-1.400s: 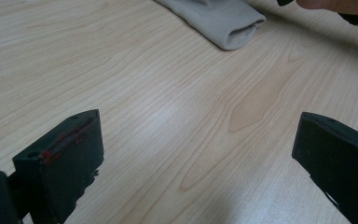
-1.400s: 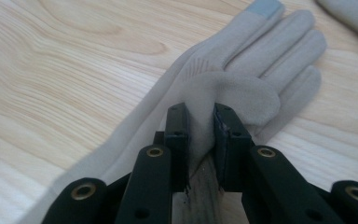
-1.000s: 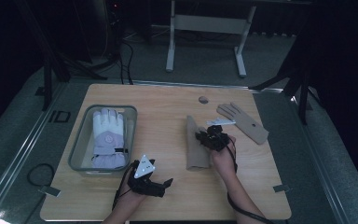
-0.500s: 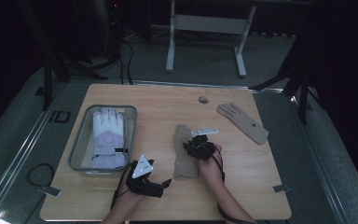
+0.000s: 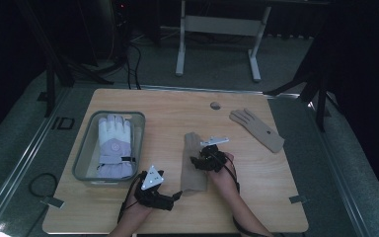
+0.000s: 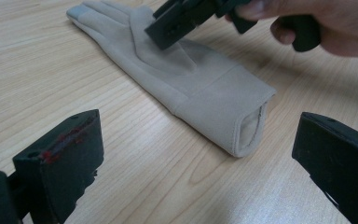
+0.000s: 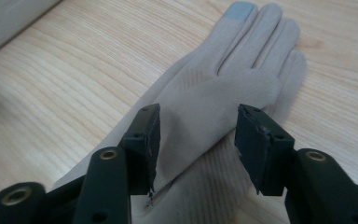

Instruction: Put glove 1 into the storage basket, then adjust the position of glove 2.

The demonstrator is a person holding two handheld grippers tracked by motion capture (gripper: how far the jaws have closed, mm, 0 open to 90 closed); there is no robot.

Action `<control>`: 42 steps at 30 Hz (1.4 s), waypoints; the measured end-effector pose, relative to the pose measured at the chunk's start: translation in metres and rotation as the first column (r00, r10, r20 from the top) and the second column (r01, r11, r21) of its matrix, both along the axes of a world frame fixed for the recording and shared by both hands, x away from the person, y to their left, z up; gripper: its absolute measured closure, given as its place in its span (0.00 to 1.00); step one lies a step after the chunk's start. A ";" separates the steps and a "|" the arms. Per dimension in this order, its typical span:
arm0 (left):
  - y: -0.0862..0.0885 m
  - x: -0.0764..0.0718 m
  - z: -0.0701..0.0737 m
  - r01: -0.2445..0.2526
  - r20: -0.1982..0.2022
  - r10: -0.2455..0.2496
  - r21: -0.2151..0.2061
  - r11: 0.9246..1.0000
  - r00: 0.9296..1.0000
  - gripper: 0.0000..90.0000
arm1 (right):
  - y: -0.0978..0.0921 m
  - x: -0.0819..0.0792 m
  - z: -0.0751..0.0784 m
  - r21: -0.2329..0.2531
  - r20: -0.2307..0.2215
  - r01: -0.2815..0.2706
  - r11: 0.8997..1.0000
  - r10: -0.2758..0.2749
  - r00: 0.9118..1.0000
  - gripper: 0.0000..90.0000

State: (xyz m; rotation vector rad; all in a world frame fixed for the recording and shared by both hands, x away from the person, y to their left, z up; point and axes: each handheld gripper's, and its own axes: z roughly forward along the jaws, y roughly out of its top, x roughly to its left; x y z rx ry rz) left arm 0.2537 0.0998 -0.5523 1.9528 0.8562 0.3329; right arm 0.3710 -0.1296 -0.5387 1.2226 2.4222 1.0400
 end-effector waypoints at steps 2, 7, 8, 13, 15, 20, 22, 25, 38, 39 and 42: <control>0.000 0.000 0.000 0.000 0.000 0.000 -0.001 1.000 1.000 0.02 | -0.003 -0.001 0.006 0.008 0.008 -0.008 1.000 0.008 1.000 0.52; 0.001 0.000 0.000 0.001 0.008 -0.001 -0.005 1.000 1.000 0.02 | -0.021 -0.002 0.023 0.033 0.038 -0.043 0.999 0.042 0.998 0.51; 0.001 0.000 0.000 0.002 0.008 -0.002 -0.004 1.000 1.000 0.02 | -0.021 -0.002 0.023 0.033 0.038 -0.043 0.999 0.042 0.998 0.51; 0.002 0.001 -0.001 -0.001 0.005 0.001 -0.005 1.000 1.000 0.02 | -0.052 0.000 0.033 0.033 0.068 -0.065 0.997 0.063 0.996 0.54; 0.002 0.001 -0.001 0.001 0.003 -0.001 -0.011 1.000 1.000 0.02 | -0.058 0.000 0.034 0.037 0.076 -0.062 0.997 0.059 0.995 0.54; 0.002 0.001 -0.002 0.002 0.001 -0.002 -0.015 1.000 1.000 0.02 | -0.099 0.006 0.035 0.033 0.104 0.003 0.999 -0.006 0.995 0.59; 0.001 0.001 -0.002 0.002 -0.004 -0.002 -0.016 1.000 1.000 0.02 | -0.115 0.010 0.036 0.032 0.114 0.033 0.999 -0.036 0.993 0.61; 0.000 0.000 -0.001 0.008 -0.001 -0.008 -0.018 1.000 1.000 0.02 | -0.144 0.020 0.038 0.014 0.143 0.086 0.996 -0.087 0.986 0.62; -0.001 0.000 0.000 0.013 0.002 -0.013 -0.028 1.000 1.000 0.03 | -0.208 0.066 0.028 -0.010 0.155 0.273 0.962 -0.269 0.951 0.66; -0.001 0.000 0.000 0.014 0.002 -0.014 -0.029 0.999 1.000 0.03 | -0.211 0.071 0.026 -0.018 0.151 0.292 0.956 -0.286 0.946 0.66; -0.001 0.000 0.000 0.014 0.005 -0.014 -0.030 0.999 1.000 0.03 | -0.216 0.081 0.022 -0.032 0.146 0.323 0.946 -0.315 0.938 0.64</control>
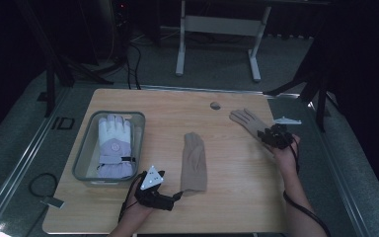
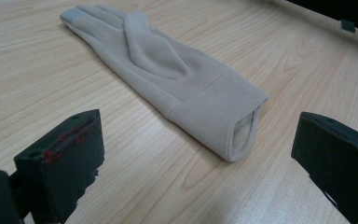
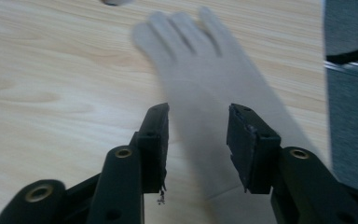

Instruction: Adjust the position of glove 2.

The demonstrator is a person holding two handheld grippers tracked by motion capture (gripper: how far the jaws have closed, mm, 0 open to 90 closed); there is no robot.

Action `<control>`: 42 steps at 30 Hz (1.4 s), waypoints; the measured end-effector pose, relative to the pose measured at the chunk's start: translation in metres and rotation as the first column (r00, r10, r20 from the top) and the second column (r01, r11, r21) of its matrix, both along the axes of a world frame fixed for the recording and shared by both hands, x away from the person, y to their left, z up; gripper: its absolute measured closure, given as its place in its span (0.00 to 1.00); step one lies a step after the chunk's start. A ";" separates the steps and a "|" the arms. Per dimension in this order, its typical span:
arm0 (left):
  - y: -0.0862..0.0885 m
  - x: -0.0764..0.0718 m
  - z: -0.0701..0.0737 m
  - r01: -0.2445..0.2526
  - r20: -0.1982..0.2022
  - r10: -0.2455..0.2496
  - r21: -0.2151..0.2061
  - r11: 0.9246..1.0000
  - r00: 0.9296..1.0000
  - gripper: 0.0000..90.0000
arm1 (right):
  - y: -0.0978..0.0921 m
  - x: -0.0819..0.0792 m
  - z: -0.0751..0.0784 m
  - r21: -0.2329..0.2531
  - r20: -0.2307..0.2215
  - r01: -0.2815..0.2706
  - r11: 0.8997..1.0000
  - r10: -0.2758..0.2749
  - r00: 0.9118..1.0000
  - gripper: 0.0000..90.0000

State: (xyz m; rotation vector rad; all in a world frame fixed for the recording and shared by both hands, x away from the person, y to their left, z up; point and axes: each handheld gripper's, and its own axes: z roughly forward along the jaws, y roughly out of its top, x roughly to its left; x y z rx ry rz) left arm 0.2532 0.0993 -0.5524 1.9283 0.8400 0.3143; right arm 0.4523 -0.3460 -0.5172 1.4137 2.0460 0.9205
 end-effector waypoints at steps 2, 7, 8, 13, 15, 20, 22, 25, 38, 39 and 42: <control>0.000 0.000 0.000 0.000 0.002 0.000 0.000 1.000 1.000 0.03 | -0.005 0.010 -0.005 -0.015 -0.015 0.026 1.000 -0.027 1.000 0.63; 0.000 0.000 -0.001 -0.014 0.004 0.014 0.015 1.000 1.000 0.03 | -0.007 0.019 -0.014 -0.048 -0.035 0.032 0.998 -0.033 0.999 0.62; 0.000 0.001 -0.001 -0.015 0.002 0.015 0.012 1.000 1.000 0.03 | -0.009 0.021 -0.017 -0.042 -0.044 0.038 0.998 -0.040 0.998 0.61; 0.001 0.001 0.000 -0.016 0.005 0.015 0.005 1.000 1.000 0.03 | -0.013 0.024 -0.031 -0.034 -0.060 0.044 0.998 -0.046 0.997 0.60; 0.002 0.001 0.000 -0.017 0.004 0.017 0.001 1.000 1.000 0.03 | -0.012 0.022 -0.033 -0.026 -0.046 0.049 0.998 -0.050 0.998 0.64; 0.001 0.001 -0.001 -0.014 0.006 0.014 0.006 1.000 1.000 0.03 | -0.007 0.020 -0.032 -0.010 -0.060 0.066 0.998 -0.067 0.996 0.87; 0.000 0.001 -0.001 -0.013 0.007 0.013 0.007 1.000 1.000 0.03 | -0.004 0.019 -0.030 -0.012 -0.078 0.081 0.997 -0.081 0.994 0.91; 0.001 0.000 0.000 -0.013 0.008 0.013 0.004 1.000 1.000 0.03 | 0.000 0.016 -0.025 0.017 -0.088 0.101 0.995 -0.099 0.991 0.93; 0.000 0.000 0.002 -0.012 0.014 0.012 0.003 1.000 1.000 0.03 | 0.028 -0.049 0.017 0.109 -0.029 0.122 0.987 -0.119 0.992 0.93; 0.000 0.000 0.002 -0.011 0.016 0.011 0.002 1.000 1.000 0.03 | 0.029 -0.056 0.018 0.114 -0.028 0.122 0.986 -0.119 0.992 0.93; 0.001 -0.001 0.003 -0.011 0.019 0.011 0.002 1.000 1.000 0.03 | 0.035 -0.076 0.019 0.127 -0.039 0.131 0.983 -0.127 0.991 0.93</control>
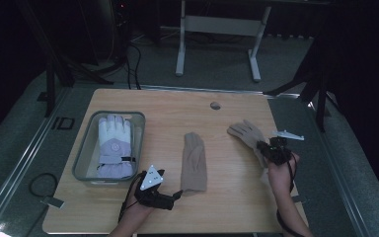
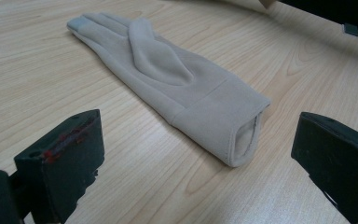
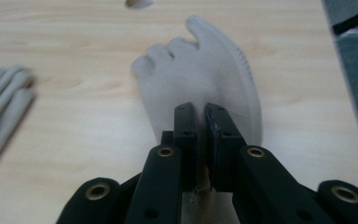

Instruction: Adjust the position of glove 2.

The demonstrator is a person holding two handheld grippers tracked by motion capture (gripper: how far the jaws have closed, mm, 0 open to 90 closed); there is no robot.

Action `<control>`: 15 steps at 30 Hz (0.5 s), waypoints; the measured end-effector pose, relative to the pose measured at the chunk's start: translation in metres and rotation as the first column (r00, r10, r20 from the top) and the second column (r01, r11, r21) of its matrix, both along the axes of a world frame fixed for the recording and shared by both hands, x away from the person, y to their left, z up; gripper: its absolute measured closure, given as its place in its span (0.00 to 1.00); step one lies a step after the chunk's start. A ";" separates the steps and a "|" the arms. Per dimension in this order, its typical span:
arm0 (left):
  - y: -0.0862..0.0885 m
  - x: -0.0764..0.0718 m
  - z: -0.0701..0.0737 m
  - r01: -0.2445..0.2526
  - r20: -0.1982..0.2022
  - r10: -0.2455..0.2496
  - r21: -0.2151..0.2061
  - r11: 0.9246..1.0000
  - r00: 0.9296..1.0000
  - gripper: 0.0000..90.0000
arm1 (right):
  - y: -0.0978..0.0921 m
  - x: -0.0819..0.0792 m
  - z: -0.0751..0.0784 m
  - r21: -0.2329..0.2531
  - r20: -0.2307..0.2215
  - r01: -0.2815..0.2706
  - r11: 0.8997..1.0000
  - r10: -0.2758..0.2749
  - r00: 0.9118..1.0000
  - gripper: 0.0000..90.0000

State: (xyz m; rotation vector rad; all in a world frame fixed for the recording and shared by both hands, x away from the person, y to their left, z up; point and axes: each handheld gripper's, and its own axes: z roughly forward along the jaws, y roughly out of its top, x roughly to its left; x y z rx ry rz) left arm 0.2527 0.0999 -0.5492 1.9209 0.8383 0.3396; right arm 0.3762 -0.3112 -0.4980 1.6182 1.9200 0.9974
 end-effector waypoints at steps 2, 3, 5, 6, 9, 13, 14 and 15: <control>0.001 0.000 0.000 0.002 -0.001 -0.002 0.000 1.000 1.000 0.03 | 0.004 -0.017 -0.003 0.014 -0.007 -0.006 1.000 0.006 1.000 0.92; 0.001 0.000 0.000 0.003 -0.001 -0.003 -0.001 1.000 1.000 0.03 | 0.004 -0.017 -0.003 0.014 -0.007 -0.006 1.000 0.006 1.000 0.92; 0.001 0.000 0.001 0.006 -0.002 -0.006 -0.004 1.000 1.000 0.03 | 0.005 -0.024 -0.007 0.034 -0.005 -0.025 0.999 0.026 1.000 0.92; 0.001 0.000 0.001 0.009 -0.001 -0.009 -0.006 1.000 1.000 0.03 | 0.006 -0.025 -0.010 0.023 -0.009 -0.034 0.999 0.034 0.999 0.92; -0.001 0.000 0.001 0.013 0.002 -0.013 -0.001 1.000 1.000 0.03 | 0.007 -0.026 -0.025 -0.019 -0.048 -0.059 0.998 0.059 0.997 0.91; -0.001 0.000 0.000 0.019 0.005 -0.019 0.002 1.000 1.000 0.03 | 0.009 -0.026 -0.043 -0.063 -0.085 -0.073 0.995 0.068 0.994 0.88; -0.001 0.000 0.000 0.020 0.005 -0.020 0.003 1.000 1.000 0.03 | 0.009 -0.026 -0.047 -0.064 -0.092 -0.077 0.995 0.071 0.993 0.87; -0.001 0.000 0.000 0.019 0.007 -0.019 0.004 1.000 1.000 0.03 | 0.009 -0.026 -0.050 -0.069 -0.078 -0.083 0.994 0.078 0.994 0.87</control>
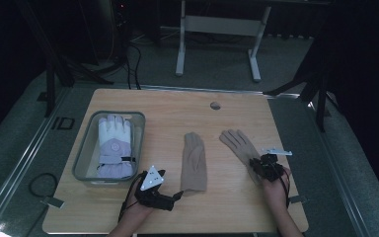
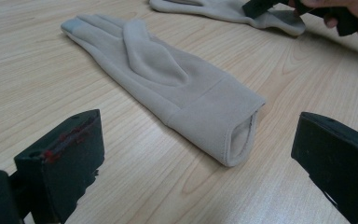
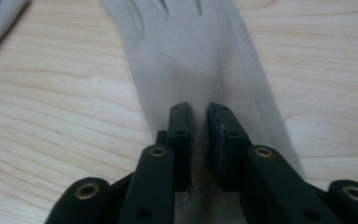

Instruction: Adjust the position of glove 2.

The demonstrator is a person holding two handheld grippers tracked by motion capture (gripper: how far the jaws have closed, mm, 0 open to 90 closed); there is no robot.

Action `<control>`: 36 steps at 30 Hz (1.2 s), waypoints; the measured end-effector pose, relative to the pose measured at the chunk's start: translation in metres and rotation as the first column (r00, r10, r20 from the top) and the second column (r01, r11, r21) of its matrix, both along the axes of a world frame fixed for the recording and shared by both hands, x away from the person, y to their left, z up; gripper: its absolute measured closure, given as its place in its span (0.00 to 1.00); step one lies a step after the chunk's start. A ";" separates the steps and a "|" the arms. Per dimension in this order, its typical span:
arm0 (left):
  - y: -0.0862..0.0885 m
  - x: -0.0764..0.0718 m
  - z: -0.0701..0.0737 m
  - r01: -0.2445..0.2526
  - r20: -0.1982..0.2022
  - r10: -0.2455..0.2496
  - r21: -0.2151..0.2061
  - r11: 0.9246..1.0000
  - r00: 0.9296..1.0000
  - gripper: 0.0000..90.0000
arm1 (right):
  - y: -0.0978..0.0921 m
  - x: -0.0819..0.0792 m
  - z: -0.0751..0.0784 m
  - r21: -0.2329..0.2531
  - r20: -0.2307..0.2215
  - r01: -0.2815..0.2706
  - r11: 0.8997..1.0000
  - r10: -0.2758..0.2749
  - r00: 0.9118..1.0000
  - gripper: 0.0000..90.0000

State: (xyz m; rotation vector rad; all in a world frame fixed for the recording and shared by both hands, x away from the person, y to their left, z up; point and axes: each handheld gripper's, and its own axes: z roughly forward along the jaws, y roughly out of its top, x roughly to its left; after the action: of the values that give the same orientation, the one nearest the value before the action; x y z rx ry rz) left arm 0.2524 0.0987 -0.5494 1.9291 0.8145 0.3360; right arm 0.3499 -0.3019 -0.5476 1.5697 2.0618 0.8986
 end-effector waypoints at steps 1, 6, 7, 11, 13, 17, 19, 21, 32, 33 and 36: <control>0.000 0.000 0.000 0.002 0.001 -0.002 -0.002 1.000 1.000 0.03 | 0.000 0.000 0.000 -0.011 0.002 -0.004 1.000 0.004 1.000 0.86; 0.000 -0.001 0.000 0.006 0.009 -0.006 -0.005 1.000 1.000 0.03 | 0.000 0.000 0.004 -0.013 -0.006 -0.024 1.000 0.024 1.000 0.79; 0.000 -0.001 0.001 0.005 0.009 -0.005 -0.006 1.000 1.000 0.03 | -0.001 0.000 0.006 -0.014 -0.003 -0.027 1.000 0.027 1.000 0.79; 0.001 0.000 0.000 0.006 0.008 -0.006 -0.006 1.000 1.000 0.03 | -0.008 0.001 0.017 0.004 0.025 -0.046 0.999 0.046 0.999 0.74; 0.000 0.000 0.000 0.008 0.007 -0.008 -0.006 1.000 1.000 0.03 | -0.011 0.004 0.021 0.012 0.034 -0.084 0.996 0.084 0.996 0.72; 0.000 -0.001 0.000 0.016 0.008 -0.016 -0.008 1.000 1.000 0.03 | -0.015 0.014 0.029 -0.010 0.062 -0.197 0.980 0.197 0.978 0.68; 0.000 -0.001 0.000 0.019 0.010 -0.019 -0.007 1.000 1.000 0.03 | -0.017 0.019 0.032 -0.017 0.073 -0.235 0.972 0.236 0.969 0.67; -0.001 -0.001 0.000 0.022 0.009 -0.022 -0.009 1.000 1.000 0.03 | -0.020 0.025 0.034 -0.014 0.074 -0.263 0.965 0.263 0.962 0.65; 0.000 -0.001 -0.001 0.026 0.005 -0.026 -0.017 1.000 1.000 0.03 | -0.016 0.047 0.011 -0.030 0.048 -0.297 0.954 0.298 0.953 0.60; -0.001 -0.001 -0.001 0.027 0.005 -0.027 -0.018 0.999 1.000 0.03 | -0.016 0.048 0.009 -0.031 0.045 -0.297 0.954 0.298 0.953 0.59; -0.001 0.000 -0.002 0.029 0.003 -0.029 -0.019 0.999 1.000 0.03 | -0.014 0.050 0.000 -0.056 0.042 -0.312 0.948 0.314 0.948 0.59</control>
State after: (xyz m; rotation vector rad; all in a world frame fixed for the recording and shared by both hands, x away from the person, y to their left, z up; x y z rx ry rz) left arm 0.2520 0.0981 -0.5510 1.9203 0.7841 0.3119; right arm 0.4000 -0.3156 -0.5476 1.1996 2.3183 0.9748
